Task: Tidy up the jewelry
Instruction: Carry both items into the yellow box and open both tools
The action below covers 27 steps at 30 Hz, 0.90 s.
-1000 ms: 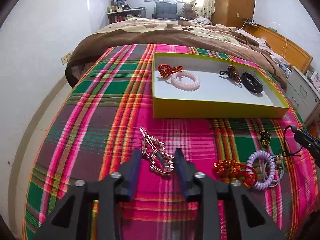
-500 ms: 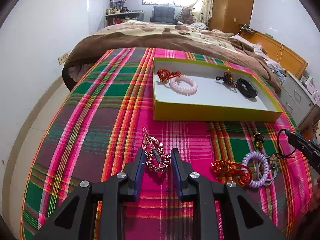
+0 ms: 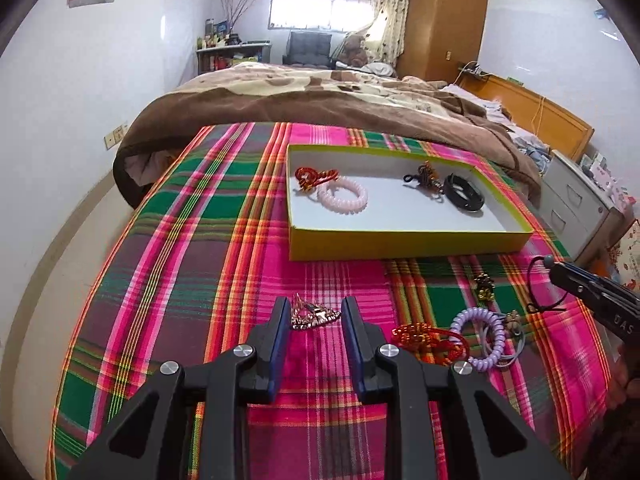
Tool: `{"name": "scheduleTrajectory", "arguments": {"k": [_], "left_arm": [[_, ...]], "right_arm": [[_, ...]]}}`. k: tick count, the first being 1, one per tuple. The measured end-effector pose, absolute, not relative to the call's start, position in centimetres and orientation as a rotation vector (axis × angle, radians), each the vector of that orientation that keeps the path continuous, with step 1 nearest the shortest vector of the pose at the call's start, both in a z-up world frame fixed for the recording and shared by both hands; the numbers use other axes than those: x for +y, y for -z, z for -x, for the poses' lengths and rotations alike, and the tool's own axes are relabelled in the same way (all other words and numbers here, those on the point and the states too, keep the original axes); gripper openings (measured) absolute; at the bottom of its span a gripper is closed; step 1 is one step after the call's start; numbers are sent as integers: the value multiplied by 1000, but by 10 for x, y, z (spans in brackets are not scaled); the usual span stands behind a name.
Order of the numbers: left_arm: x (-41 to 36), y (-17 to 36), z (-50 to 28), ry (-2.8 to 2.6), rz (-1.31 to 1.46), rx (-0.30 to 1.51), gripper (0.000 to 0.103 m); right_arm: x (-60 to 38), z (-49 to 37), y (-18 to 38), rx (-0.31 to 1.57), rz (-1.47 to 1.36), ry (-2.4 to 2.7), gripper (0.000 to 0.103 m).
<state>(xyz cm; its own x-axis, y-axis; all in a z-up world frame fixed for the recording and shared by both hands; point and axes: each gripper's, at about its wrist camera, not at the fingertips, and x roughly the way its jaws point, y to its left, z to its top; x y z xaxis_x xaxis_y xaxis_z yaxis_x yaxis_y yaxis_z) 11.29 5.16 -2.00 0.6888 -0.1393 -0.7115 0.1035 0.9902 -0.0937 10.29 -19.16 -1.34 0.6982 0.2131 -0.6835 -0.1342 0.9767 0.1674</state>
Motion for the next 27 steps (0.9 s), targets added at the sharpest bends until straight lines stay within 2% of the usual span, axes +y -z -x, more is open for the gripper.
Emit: {"name": "scheduleTrajectory", "arguments": {"k": [17,27], "left_arm": [[45,-23,-121,184,53,700,26],[21,-48,-173,270,51,682,26]], "right_arm": [[-188,-114,-8,731,-105,-193,18],[-182,-160,-17,733,-90,-170,18]]}}
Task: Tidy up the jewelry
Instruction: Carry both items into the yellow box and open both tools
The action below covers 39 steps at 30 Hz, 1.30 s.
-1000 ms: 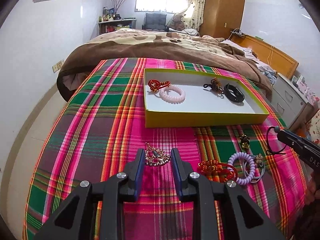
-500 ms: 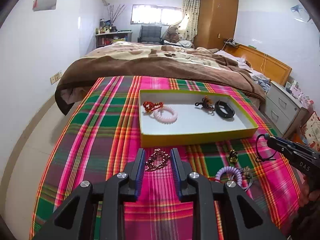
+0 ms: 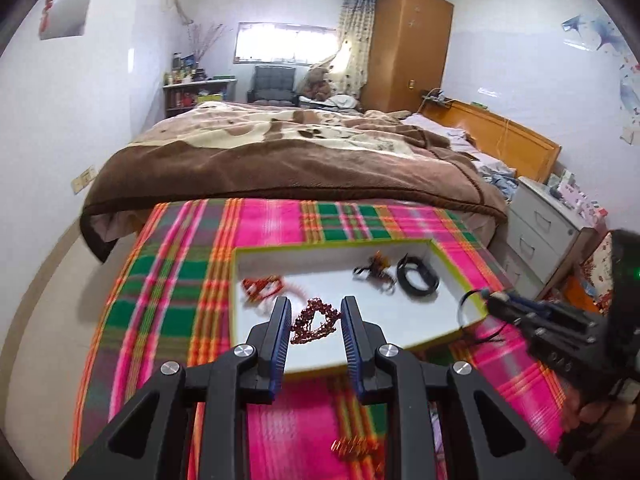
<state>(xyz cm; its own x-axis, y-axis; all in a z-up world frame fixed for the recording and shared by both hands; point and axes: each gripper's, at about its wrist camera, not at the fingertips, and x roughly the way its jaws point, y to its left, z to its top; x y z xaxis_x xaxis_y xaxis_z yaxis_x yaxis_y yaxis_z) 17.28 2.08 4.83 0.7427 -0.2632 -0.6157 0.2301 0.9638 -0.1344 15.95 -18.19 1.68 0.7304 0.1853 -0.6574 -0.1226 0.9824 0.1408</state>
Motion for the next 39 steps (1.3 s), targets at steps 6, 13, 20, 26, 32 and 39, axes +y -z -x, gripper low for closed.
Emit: {"name": "scheduleTrajectory", "arguments": {"k": [6,13,20,26,32,39], "left_arm": [[7,-47,-214,301,52,696,26],[-6,-24,-257,337,68,769,26],[-16,-2,-282,328,66,815,26],[-23,10,-290,320,56,822,26],[-28,10,-285,330,33,819,26],[-32,23,-282,333,36,865,26]], "right_arm": [[-179,-187,-5,775,-72,-163,18],[-183,-214,16,848,-54,-154,18],[-185,-224,27,864,-20,-131,18],[-182,-227,32,875,-4,-126,18],[-181,-229,37,888,0,-119,18],[-182,-229,38,891,1,-108,18]]}}
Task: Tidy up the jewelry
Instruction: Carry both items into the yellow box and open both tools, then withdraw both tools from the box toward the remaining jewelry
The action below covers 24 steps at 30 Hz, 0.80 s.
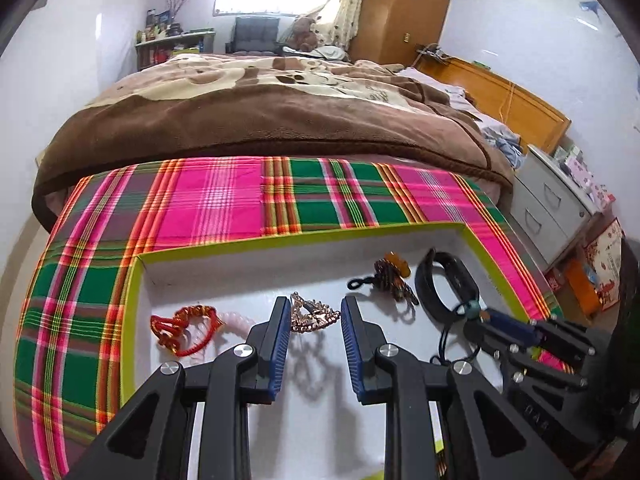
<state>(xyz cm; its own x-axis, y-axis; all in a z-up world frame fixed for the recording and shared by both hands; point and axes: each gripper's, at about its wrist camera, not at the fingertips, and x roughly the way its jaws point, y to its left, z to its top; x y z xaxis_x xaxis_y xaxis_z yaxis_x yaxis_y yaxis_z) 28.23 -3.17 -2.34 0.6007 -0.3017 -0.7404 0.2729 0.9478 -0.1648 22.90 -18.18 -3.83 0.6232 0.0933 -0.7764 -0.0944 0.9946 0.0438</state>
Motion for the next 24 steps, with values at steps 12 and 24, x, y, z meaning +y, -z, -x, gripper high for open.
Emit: {"name": "scheduleTrajectory", "arguments": {"k": [12,24], "left_arm": [[-28,28,-283,320,59,880,26],[-29,20,-274,328,55,859,30]], "right_arm": [[-182,-232,39,892,8,-101,18],[-182,-229,35,870,10,-86,34]]}}
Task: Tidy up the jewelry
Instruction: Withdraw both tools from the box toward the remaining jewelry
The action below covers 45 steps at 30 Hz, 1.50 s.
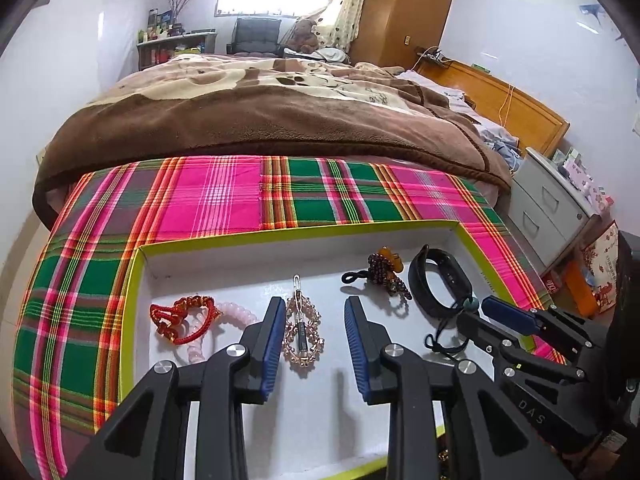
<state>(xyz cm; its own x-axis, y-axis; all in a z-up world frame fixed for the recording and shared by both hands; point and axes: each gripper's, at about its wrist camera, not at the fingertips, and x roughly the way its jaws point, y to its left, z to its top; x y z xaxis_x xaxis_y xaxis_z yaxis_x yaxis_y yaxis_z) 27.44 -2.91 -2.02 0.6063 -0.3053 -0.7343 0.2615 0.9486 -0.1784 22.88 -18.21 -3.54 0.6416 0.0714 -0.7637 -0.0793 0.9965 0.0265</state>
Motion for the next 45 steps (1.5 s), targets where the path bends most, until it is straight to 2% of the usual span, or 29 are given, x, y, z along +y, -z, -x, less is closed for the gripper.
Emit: {"name": "scheduleTrajectory", "arguments": {"k": [5,9,30,34,45], "left_arm": [[-29,16,-266,327,46,850,36],[-28,12,-258,314,44,840,36],[-10,-22,-179,285,54,760,38],[3,-22,-157,265,82,751,42],[41,-16,-108,238,150,732,42]], "right_arm": [[-185,-227,33,858,5,-71,35],[-186,-222,28,845,-11,-84,45],[-174,-167,-4,753,-38,-133,46],[-175,-150,-5,744,-47,-157,51],[-165,-112,9,758,-54,-211,51]]}}
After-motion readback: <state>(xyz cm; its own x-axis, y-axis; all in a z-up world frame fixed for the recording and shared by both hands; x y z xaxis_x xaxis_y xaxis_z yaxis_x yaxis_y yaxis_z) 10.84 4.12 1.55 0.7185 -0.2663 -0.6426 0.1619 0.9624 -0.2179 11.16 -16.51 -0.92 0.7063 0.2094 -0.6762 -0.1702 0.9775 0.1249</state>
